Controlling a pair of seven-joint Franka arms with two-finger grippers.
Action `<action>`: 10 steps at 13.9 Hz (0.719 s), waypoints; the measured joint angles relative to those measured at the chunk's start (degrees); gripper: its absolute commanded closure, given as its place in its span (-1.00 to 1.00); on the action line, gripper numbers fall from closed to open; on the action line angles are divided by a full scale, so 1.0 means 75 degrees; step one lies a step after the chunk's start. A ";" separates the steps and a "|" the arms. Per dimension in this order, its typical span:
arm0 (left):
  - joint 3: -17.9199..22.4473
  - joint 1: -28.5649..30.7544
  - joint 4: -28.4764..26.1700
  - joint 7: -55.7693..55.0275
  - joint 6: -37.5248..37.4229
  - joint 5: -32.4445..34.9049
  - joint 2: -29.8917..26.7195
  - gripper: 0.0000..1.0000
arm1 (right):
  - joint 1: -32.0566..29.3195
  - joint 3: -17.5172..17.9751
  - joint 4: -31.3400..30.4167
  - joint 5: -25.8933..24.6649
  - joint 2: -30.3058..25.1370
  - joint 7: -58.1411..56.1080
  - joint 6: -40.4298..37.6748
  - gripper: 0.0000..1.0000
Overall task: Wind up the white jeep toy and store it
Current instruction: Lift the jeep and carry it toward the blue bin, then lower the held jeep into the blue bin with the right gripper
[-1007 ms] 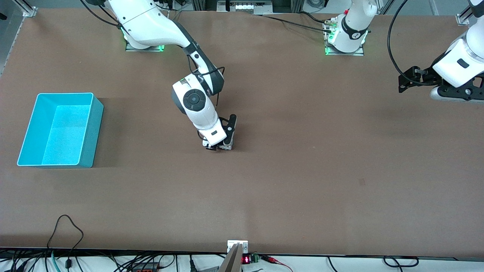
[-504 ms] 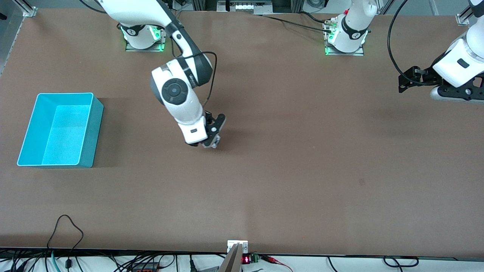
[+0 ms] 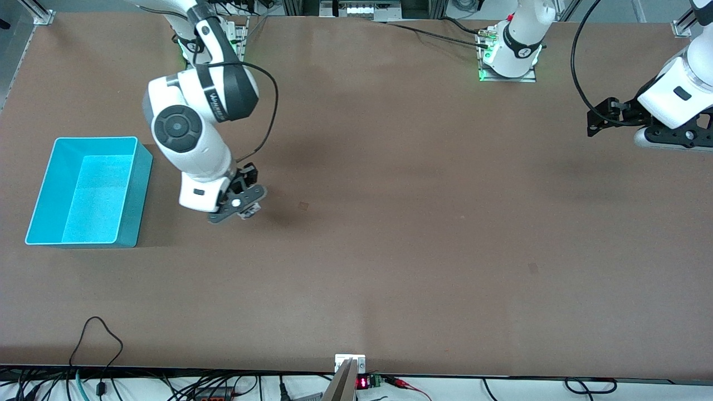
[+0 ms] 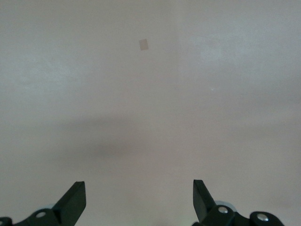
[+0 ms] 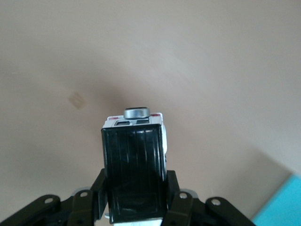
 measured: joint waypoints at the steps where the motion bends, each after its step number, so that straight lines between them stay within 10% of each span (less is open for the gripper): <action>1: 0.0000 0.0000 0.0000 0.0000 -0.0011 0.0000 0.0000 -1.00 | -0.0004 -0.0116 -0.0025 -0.0210 -0.0085 0.0347 -0.0212 1.00; 10: -0.0024 0.0002 0.0055 0.0000 -0.0126 0.0000 0.0000 -1.00 | -0.0082 -0.2515 -0.1332 -0.0492 -0.0495 0.1025 0.0283 1.00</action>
